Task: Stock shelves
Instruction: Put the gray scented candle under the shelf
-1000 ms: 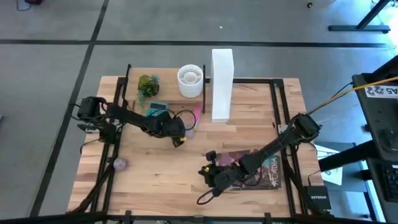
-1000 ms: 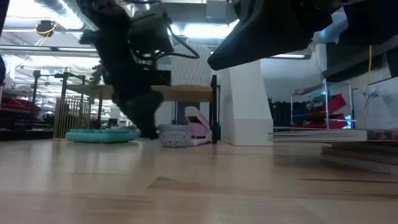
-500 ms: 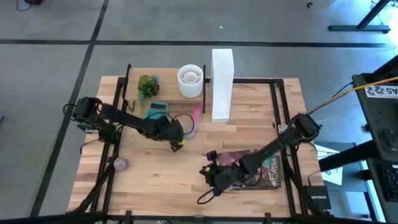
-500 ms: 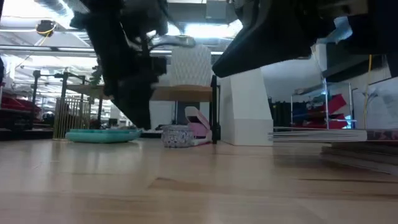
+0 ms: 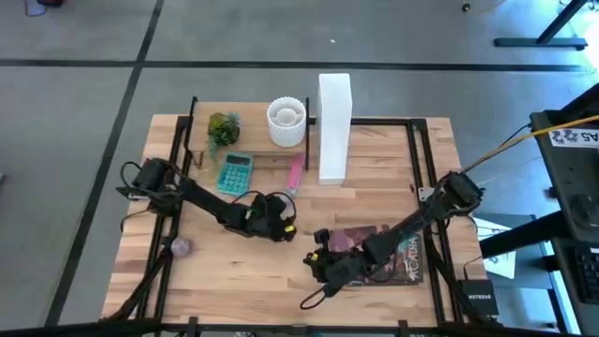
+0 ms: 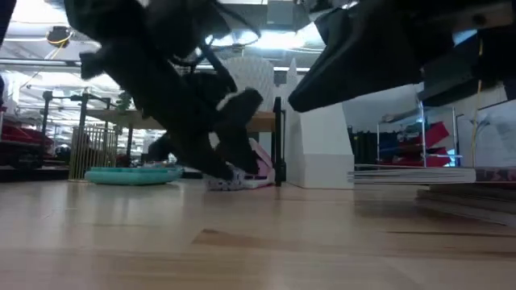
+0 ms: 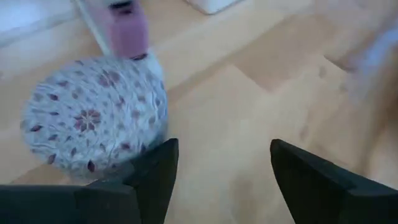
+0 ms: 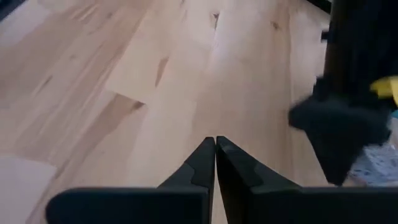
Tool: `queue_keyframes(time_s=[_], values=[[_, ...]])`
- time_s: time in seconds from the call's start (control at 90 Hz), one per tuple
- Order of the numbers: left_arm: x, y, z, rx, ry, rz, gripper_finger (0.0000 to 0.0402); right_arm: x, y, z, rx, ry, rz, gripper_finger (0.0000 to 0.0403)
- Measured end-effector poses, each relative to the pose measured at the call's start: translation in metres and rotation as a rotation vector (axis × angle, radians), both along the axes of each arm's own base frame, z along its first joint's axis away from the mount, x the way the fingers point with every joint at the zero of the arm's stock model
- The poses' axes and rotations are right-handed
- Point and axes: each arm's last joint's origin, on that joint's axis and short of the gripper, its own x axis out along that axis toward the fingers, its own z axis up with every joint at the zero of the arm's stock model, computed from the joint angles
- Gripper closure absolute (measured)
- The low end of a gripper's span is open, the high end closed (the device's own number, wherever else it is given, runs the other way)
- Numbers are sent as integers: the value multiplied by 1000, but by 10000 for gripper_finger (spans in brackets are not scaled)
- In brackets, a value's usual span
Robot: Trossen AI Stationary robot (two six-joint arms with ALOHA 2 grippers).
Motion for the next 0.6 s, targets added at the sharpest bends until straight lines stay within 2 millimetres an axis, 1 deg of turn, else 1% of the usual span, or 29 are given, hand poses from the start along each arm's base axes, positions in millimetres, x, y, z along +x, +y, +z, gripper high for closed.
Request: queue_keyframes(time_s=[0.089,0.178,0.389,0.6], values=[[0,3,-8,7,-1,50,165,-1,2,0,0,1,5,403],[0,6,-12,34,-3,93,165,-1,2,0,-4,-2,0,403],[-4,20,-14,114,38,188,165,-1,1,0,1,-5,-6,403],[-11,31,-18,136,114,232,165,-1,1,0,4,-3,-4,403]])
